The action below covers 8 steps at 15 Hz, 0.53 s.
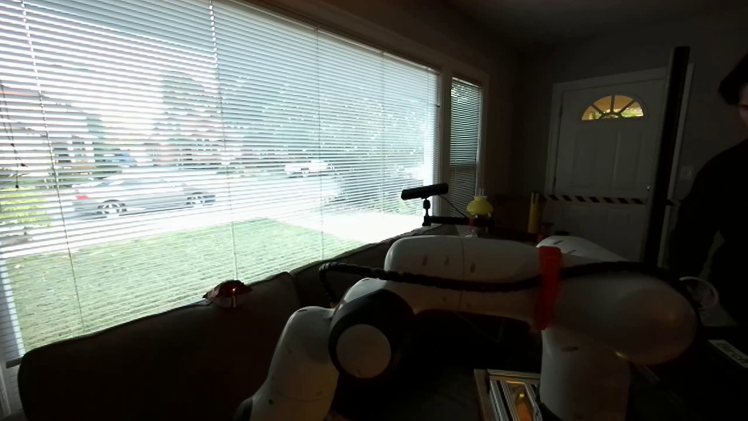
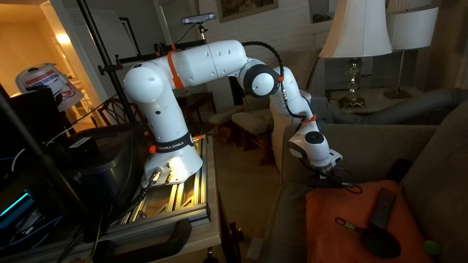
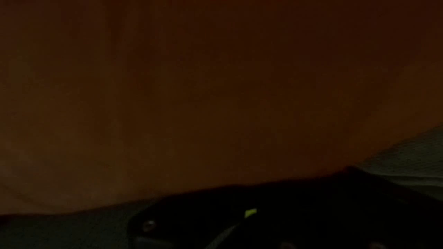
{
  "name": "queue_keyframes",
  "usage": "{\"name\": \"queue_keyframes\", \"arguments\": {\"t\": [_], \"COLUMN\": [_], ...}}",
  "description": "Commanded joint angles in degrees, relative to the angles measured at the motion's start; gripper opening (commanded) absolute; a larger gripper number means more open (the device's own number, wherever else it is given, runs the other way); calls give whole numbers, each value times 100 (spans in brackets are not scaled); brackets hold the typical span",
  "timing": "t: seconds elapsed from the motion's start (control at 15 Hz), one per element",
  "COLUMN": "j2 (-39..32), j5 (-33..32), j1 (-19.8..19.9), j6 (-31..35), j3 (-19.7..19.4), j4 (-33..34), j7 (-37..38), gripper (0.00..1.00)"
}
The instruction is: Put the black measuring cup on the left armrest of the sofa.
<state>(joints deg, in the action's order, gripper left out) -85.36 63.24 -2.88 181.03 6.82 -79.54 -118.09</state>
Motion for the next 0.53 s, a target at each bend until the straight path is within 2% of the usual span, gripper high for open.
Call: {"name": "queue_keyframes", "arguments": {"t": [0.0, 0.27, 0.4, 0.47], "j2": [-1, -5, 1, 14], "j5": [-55, -385, -416, -863], "j1": [-57, -131, -136, 137], "j6": [-807, -2517, -2703, -2377], "j3": [-151, -436, -508, -255], "j4": [-203, -284, -181, -161], "j7": [184, 448, 423, 551], "gripper": [0, 0, 0, 0]}}
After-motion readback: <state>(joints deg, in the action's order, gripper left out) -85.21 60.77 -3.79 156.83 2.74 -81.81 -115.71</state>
